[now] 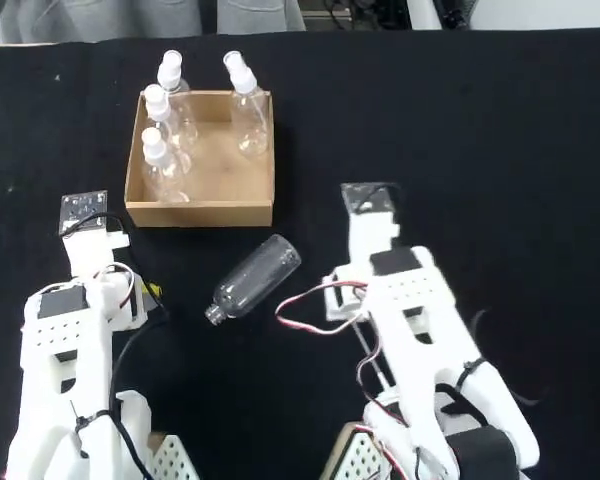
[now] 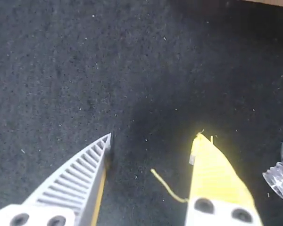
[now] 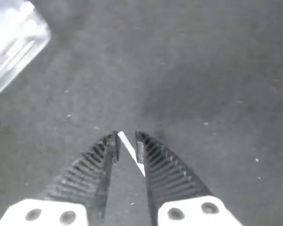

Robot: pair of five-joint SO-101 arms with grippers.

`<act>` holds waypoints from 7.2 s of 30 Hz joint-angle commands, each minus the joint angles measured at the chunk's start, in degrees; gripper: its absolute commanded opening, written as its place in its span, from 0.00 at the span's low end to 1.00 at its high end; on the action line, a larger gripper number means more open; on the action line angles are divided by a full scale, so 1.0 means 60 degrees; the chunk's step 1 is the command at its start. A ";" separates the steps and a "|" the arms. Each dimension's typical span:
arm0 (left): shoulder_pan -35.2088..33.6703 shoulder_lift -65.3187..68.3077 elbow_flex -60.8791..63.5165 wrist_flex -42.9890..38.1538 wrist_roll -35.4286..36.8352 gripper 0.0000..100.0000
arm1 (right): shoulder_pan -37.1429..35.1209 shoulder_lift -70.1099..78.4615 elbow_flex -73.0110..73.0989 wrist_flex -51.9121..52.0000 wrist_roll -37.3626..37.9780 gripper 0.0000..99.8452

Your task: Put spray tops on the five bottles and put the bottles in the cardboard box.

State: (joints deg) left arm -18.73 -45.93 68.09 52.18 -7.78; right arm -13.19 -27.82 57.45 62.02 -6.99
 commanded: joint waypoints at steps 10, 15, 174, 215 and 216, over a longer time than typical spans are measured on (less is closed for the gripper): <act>-0.0696 -0.0264 -0.0212 -0.0117 0.0073 0.25 | -0.2535 0.0051 -0.0608 -0.0176 0.0073 0.02; -0.0711 -0.0264 -0.0227 -0.0117 0.0088 0.25 | -0.3678 0.0037 -0.0608 -0.0176 0.0073 0.02; -0.3465 -0.0264 -0.0549 -0.0938 0.1245 0.25 | -0.4366 0.4579 -0.5179 0.0220 0.9993 0.27; -0.3465 -0.0264 -0.0549 -0.0938 0.1245 0.25 | -0.5480 0.5619 -0.5282 -0.0527 1.0520 0.13; -0.3465 -0.0264 -0.0549 -0.0938 0.1245 0.25 | -0.5465 0.5619 -0.5282 -0.0527 1.0491 0.13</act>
State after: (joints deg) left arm -38.95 -45.93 68.09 47.34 -0.92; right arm -45.19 5.93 26.77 59.74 56.13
